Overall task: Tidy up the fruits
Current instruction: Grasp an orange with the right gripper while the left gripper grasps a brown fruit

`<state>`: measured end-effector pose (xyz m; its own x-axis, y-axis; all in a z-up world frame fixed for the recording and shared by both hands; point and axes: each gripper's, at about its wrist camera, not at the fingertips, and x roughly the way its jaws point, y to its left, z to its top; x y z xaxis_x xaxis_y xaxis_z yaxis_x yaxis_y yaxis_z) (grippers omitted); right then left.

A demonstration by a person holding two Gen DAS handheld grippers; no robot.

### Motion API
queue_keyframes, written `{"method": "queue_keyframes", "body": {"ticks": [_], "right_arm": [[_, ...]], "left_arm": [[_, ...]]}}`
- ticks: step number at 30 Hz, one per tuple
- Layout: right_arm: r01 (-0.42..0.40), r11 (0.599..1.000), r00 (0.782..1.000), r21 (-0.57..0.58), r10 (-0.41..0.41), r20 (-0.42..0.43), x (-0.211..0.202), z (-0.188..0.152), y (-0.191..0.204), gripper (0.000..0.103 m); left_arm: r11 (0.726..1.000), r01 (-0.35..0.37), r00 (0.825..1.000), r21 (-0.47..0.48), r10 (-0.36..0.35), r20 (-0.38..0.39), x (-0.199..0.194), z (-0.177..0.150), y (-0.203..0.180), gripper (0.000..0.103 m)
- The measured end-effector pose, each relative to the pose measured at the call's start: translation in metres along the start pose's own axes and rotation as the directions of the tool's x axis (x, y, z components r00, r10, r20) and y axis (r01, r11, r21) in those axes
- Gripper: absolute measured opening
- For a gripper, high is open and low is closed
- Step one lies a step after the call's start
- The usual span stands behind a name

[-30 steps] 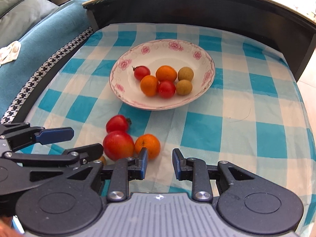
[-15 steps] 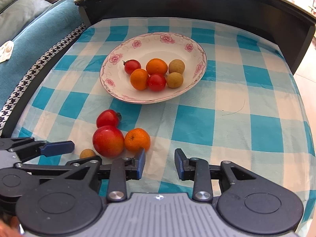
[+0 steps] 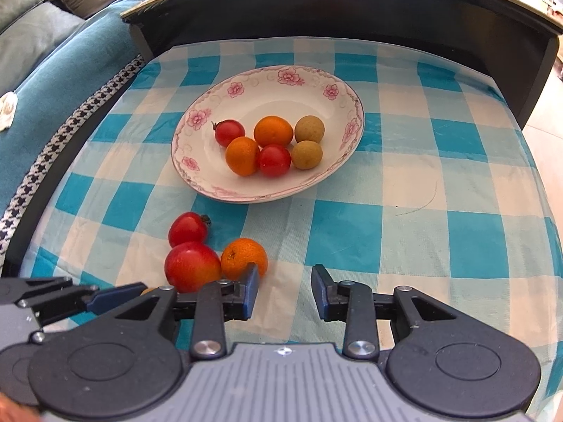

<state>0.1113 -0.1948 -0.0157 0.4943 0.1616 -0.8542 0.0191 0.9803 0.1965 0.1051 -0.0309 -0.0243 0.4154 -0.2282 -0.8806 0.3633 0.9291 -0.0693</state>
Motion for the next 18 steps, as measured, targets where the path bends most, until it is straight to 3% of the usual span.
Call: {"method": "queue_keyframes", "body": {"ticks": [13,18], "right_arm": [[-0.089,0.994,0.995,0.065,0.086,0.050,0.009,0.018,0.008,0.035],[-0.111,0.992,0.994,0.066,0.109,0.027,0.016,0.019,0.015,0.035]], "left_arm": [[0.999,0.031,0.999,-0.010,-0.031,-0.009,0.001,-0.002,0.004,0.036],[0.999,0.032,0.999,-0.001,-0.032,-0.006,0.000,-0.003,0.004,0.036]]}}
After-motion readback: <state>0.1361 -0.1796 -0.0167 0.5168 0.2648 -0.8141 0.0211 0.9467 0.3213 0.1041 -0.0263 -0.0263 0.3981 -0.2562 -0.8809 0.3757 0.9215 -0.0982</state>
